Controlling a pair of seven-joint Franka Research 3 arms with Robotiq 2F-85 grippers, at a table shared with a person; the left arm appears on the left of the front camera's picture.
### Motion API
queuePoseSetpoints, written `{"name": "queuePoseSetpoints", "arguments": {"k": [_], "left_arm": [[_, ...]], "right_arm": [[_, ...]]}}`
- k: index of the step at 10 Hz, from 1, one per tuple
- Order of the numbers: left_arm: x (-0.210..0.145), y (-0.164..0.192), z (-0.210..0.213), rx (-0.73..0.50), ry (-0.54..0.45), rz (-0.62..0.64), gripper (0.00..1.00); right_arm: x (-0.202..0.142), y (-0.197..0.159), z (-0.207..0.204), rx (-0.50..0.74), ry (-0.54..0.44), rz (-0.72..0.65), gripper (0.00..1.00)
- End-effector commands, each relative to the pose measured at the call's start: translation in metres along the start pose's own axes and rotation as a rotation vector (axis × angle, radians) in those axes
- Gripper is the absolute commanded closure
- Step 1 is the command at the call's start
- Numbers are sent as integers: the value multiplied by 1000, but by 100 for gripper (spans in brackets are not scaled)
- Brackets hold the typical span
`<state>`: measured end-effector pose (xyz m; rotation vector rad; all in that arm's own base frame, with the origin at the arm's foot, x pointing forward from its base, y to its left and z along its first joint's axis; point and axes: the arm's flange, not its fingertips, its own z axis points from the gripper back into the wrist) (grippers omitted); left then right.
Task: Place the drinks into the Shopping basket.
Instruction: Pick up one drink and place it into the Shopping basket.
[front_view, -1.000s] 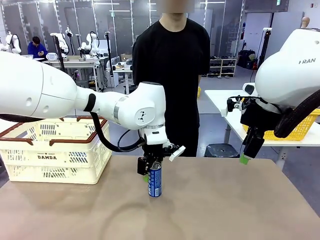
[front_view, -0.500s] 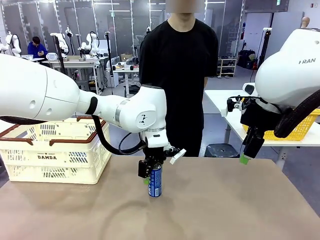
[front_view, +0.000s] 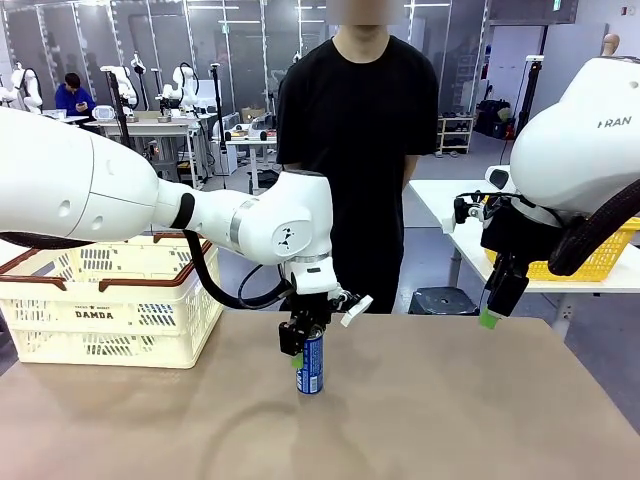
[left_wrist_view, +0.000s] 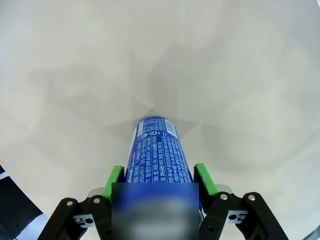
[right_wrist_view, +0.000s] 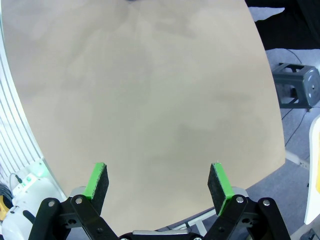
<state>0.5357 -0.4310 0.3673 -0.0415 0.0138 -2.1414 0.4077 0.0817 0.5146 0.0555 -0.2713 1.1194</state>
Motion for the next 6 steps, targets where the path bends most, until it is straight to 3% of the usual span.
{"name": "queuePoseSetpoints", "arguments": {"k": [1,2,3,4,6], "left_arm": [[3,-7,5,0,-17,20,77],[4,-8,8,-3,-17,21,63],[6,-12,12,-11,-16,12,97],[6,-17,22,-41,-36,34,78],[2,-31,56,-41,-36,0,78]], "right_arm": [[-1,0,0,-1,-1,0,0],[-1,0,0,-1,-1,0,0],[-1,0,0,-1,-1,0,0],[-1,0,0,-1,-1,0,0],[-1,0,0,-1,-1,0,0]]}}
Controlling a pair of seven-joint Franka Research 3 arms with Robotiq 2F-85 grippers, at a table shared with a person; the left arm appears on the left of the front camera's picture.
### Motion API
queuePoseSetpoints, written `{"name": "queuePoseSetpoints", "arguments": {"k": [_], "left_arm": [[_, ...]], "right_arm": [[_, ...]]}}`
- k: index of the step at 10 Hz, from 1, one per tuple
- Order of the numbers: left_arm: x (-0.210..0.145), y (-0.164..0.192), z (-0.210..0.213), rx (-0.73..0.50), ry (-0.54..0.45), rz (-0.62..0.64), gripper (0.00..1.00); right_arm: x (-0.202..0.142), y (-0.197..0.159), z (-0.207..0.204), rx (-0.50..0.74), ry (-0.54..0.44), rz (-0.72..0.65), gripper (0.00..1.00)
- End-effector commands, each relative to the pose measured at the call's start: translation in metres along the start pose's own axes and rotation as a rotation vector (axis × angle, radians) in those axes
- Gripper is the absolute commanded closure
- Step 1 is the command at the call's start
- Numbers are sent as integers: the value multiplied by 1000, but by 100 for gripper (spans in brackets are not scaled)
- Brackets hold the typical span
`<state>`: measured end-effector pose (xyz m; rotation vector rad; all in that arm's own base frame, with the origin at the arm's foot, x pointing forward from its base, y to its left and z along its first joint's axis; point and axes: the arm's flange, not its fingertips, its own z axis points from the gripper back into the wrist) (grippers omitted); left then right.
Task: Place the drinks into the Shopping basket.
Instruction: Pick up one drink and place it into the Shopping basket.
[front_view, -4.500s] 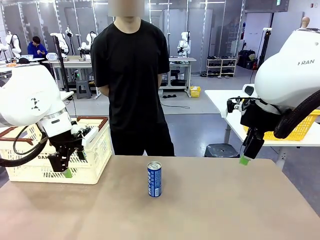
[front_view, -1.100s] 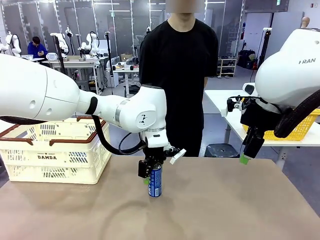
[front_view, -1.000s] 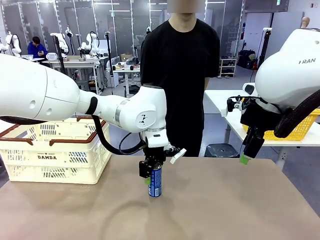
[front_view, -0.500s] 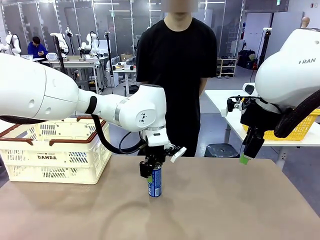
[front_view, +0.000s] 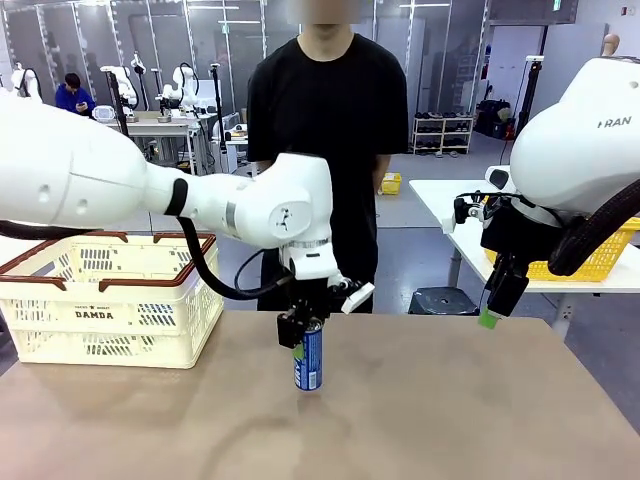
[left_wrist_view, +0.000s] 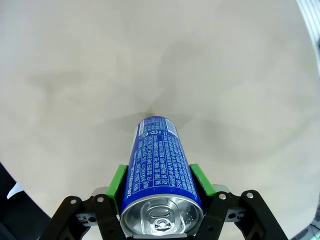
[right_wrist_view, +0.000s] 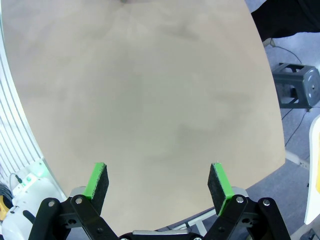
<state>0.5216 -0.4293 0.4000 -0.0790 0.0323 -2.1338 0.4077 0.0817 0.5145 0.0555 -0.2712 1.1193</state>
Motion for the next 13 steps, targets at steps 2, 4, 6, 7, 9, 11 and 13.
{"name": "queuePoseSetpoints", "arguments": {"k": [2,4,6,7,9,11,13], "left_arm": [[-7,-38,55,-8,-35,-34,78],[-25,-67,98,22,-32,-22,78],[-51,-89,131,52,-19,22,78],[-62,-97,142,49,-39,39,78],[-80,-111,156,75,-52,74,78],[-93,-128,163,74,-20,118,78],[-102,-141,165,41,43,117,78]], "right_arm": [[-1,0,0,-1,-1,0,0],[-1,0,0,-1,-1,0,0],[-1,0,0,-1,-1,0,0],[-1,0,0,-1,-1,0,0],[-1,0,0,-1,-1,0,0],[-1,0,0,-1,-1,0,0],[-1,0,0,-1,-1,0,0]]}}
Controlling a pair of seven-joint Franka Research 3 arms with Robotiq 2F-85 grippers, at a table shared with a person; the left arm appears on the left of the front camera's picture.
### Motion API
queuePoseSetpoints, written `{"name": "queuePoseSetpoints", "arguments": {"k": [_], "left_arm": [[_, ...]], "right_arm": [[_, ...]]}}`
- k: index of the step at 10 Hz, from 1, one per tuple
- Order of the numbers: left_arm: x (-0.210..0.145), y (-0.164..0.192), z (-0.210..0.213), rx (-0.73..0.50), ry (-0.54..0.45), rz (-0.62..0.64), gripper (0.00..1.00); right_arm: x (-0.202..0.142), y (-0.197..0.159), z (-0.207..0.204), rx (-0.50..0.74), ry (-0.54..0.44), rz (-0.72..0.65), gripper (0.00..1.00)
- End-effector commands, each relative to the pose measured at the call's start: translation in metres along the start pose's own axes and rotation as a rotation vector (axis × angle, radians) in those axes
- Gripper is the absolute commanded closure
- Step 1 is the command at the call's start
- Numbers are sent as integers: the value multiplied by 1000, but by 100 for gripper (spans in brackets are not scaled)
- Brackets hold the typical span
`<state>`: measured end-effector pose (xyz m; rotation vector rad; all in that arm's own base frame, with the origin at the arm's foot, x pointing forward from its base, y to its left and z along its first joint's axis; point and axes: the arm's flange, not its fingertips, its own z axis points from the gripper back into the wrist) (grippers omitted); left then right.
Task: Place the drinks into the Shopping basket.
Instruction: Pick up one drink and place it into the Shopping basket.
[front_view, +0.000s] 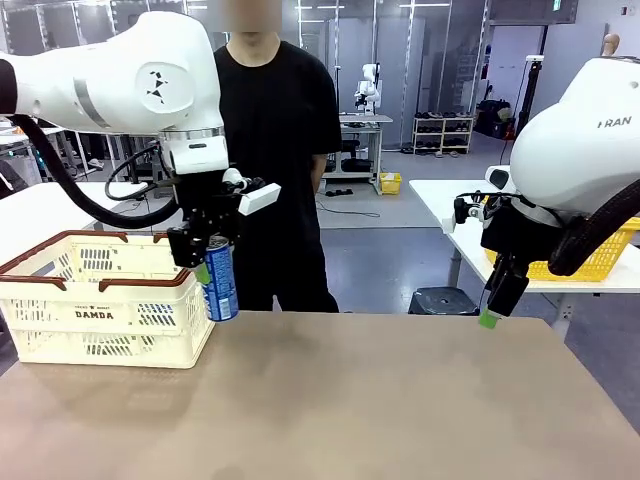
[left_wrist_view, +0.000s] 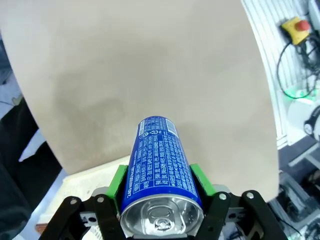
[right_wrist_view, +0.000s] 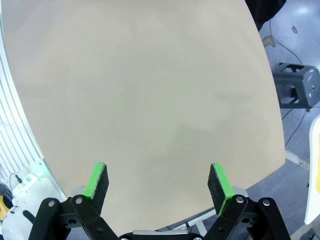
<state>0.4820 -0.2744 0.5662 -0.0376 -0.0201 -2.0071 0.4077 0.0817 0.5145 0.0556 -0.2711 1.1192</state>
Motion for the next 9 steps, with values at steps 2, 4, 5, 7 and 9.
{"name": "queuePoseSetpoints", "arguments": {"k": [2,4,5,7,9], "left_arm": [[5,7,0,10,-17,-7,78],[5,7,0,10,-17,-7,78],[5,7,0,10,-17,-7,78],[5,7,0,10,-17,-7,78],[5,5,-7,-9,-4,-11,41]], "right_arm": [[-1,0,1,-1,-1,0,0],[-1,0,1,-1,-1,0,0],[-1,0,1,-1,-1,0,0],[-1,0,1,-1,-1,0,0],[-1,0,1,-1,-1,0,0]]}}
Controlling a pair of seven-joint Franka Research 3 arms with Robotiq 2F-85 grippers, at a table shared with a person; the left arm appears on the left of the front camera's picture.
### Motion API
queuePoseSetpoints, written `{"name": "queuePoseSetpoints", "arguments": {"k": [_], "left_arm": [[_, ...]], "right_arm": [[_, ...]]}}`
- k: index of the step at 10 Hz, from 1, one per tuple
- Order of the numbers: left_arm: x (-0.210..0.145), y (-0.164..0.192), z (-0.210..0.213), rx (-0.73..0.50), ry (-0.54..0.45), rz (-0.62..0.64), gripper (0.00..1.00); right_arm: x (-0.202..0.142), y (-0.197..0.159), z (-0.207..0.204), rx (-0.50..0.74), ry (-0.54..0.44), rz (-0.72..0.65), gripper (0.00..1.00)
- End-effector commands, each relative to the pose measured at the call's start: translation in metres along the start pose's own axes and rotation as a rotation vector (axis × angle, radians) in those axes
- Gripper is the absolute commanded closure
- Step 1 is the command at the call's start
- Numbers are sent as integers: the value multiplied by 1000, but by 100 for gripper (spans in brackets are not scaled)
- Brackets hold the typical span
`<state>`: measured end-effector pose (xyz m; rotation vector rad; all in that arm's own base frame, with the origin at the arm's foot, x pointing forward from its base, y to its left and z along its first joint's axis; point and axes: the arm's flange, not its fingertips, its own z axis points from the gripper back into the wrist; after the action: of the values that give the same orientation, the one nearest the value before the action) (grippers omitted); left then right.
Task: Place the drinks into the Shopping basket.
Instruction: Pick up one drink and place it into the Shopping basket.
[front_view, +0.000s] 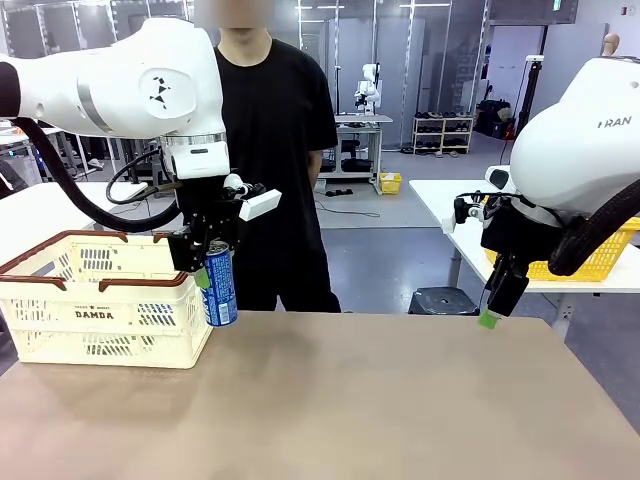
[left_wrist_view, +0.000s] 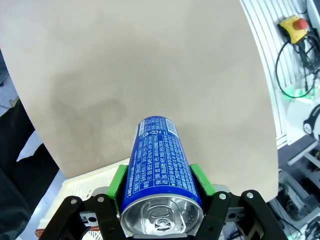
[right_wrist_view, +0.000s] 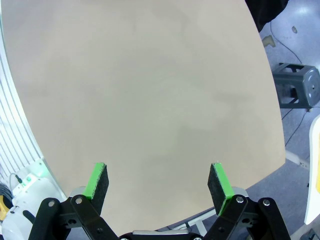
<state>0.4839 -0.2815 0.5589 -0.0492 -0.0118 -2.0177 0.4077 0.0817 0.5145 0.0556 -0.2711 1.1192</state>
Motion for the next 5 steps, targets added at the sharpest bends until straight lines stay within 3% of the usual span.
{"name": "queuePoseSetpoints", "arguments": {"k": [1,5], "left_arm": [[-21,-1,12,31,-10,60,41],[-114,-14,74,163,-13,250,41]], "right_arm": [[-1,0,1,-1,-1,0,0],[-1,0,1,-1,-1,0,0]]}}
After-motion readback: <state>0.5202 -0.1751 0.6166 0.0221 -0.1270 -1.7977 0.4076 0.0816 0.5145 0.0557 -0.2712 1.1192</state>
